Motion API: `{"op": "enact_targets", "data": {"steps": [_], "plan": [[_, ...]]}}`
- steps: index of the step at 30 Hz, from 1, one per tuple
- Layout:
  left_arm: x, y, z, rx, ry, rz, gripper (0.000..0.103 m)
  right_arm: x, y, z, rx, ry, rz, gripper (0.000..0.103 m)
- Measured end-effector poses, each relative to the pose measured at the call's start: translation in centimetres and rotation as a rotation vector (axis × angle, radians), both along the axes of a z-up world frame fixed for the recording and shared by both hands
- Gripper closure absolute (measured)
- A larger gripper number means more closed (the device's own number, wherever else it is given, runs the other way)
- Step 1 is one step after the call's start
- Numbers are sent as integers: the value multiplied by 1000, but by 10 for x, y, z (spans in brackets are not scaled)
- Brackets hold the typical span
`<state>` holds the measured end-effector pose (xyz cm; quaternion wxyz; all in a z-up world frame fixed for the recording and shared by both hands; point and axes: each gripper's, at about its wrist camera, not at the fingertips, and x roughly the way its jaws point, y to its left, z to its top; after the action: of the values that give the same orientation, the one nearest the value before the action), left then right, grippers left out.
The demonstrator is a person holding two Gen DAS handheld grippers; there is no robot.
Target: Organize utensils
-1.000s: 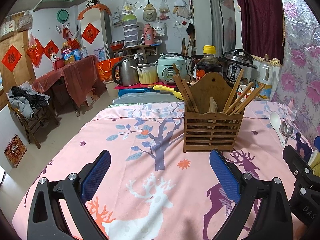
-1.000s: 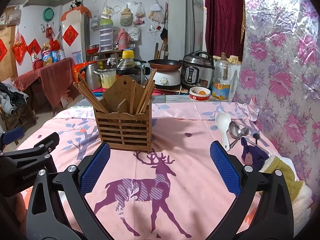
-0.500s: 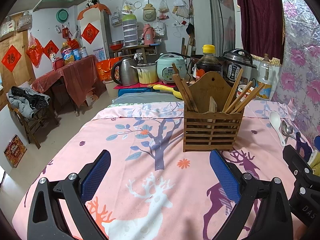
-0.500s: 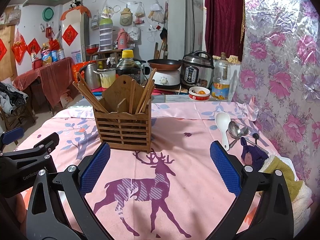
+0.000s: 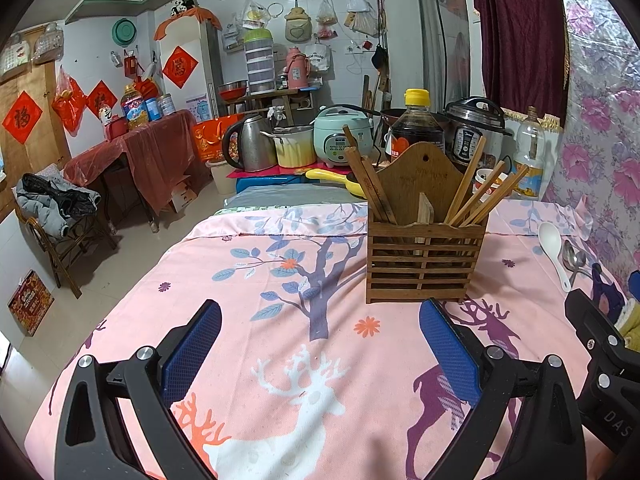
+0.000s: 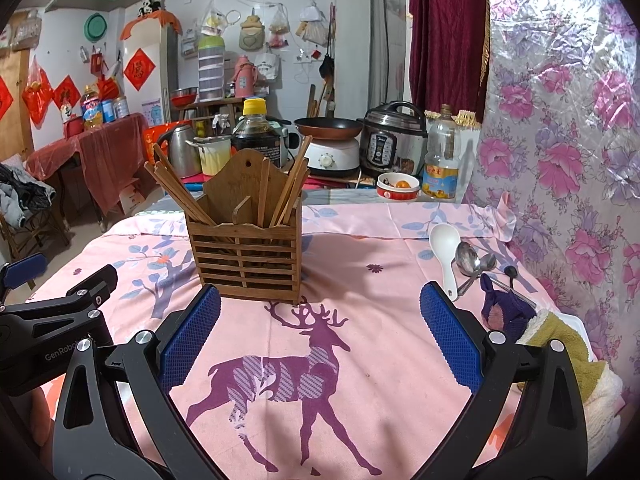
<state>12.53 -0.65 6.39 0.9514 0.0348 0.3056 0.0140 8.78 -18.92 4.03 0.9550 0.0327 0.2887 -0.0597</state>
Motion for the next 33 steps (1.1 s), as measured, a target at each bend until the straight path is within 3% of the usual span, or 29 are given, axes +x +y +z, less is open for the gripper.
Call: {"op": "enact_targets", "data": {"steps": [33], "plan": [[2,1,-5,-15,24,-19,6,0,0,0,-2,2,0,7]]}}
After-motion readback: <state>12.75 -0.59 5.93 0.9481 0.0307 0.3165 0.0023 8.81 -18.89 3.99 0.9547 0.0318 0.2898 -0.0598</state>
